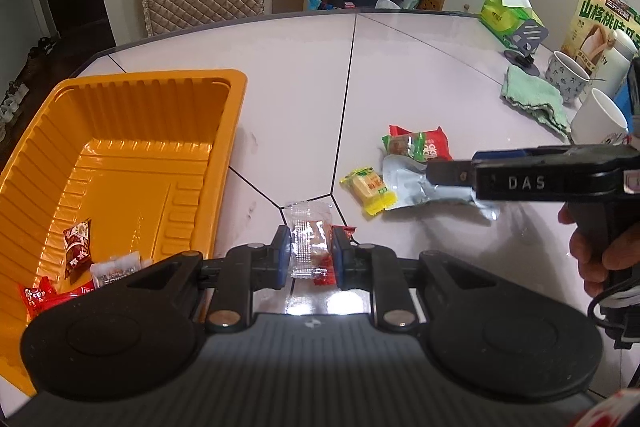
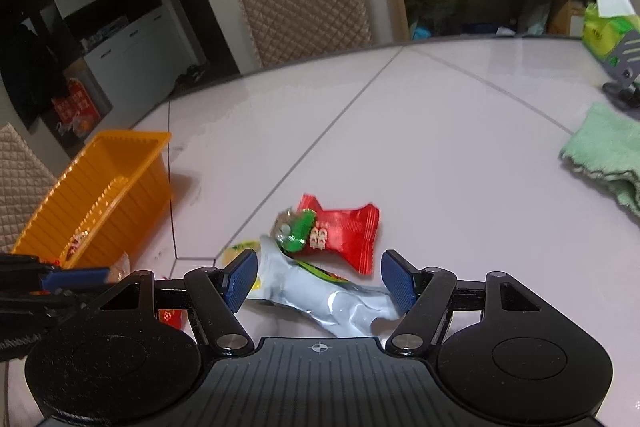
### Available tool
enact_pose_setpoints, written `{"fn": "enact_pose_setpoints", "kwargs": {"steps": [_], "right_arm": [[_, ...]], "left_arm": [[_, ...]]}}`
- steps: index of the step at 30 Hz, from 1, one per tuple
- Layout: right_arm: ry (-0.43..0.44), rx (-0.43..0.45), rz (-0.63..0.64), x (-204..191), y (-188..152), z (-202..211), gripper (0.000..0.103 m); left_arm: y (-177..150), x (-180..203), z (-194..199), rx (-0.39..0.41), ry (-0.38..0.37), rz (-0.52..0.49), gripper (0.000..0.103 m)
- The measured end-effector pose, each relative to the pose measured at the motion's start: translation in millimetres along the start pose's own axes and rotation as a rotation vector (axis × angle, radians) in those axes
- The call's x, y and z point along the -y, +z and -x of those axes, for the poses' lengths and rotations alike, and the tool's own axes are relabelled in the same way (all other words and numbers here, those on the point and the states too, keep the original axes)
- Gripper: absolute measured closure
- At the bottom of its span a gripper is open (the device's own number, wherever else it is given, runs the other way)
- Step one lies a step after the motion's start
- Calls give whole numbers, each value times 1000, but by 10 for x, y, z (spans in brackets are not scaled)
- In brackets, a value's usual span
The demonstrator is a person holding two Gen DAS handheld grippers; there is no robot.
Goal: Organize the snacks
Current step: 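Grasp the white-and-green foil snack bag with right while left holds the clear candy, then carry both held snacks over the orange tray with both grippers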
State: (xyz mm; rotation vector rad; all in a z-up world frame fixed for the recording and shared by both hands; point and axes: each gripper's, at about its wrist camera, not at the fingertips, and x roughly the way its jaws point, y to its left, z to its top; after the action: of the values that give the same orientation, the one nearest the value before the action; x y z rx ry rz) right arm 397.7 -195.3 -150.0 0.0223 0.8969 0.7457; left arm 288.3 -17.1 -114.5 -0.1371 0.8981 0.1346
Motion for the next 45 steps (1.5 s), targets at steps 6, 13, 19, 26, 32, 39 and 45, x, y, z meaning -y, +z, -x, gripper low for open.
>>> {"fn": "enact_pose_setpoints", "kwargs": {"steps": [6, 13, 19, 26, 32, 39, 45], "right_arm": [[45, -56, 44, -129, -108, 49, 34], [23, -135, 186, -374, -174, -6, 49], [18, -166, 190, -449, -199, -71, 63], [-22, -167, 204, -552, -228, -141, 64], [-30, -164, 190, -579, -261, -96, 73], [-33, -140, 129, -581, -301, 65, 74], [-32, -116, 54, -591, -337, 270, 74]], "left_arm": [[-17, -25, -18, -12, -7, 11, 84], [-2, -57, -18, -9, -8, 17, 84], [-11, -81, -12, -10, -3, 24, 84], [-27, -83, 9, -11, 0, 26, 84], [-33, -80, 39, -5, -2, 25, 84], [-58, -68, 127, 6, -10, 19, 84], [-92, -43, 246, 18, -25, 13, 84]]}}
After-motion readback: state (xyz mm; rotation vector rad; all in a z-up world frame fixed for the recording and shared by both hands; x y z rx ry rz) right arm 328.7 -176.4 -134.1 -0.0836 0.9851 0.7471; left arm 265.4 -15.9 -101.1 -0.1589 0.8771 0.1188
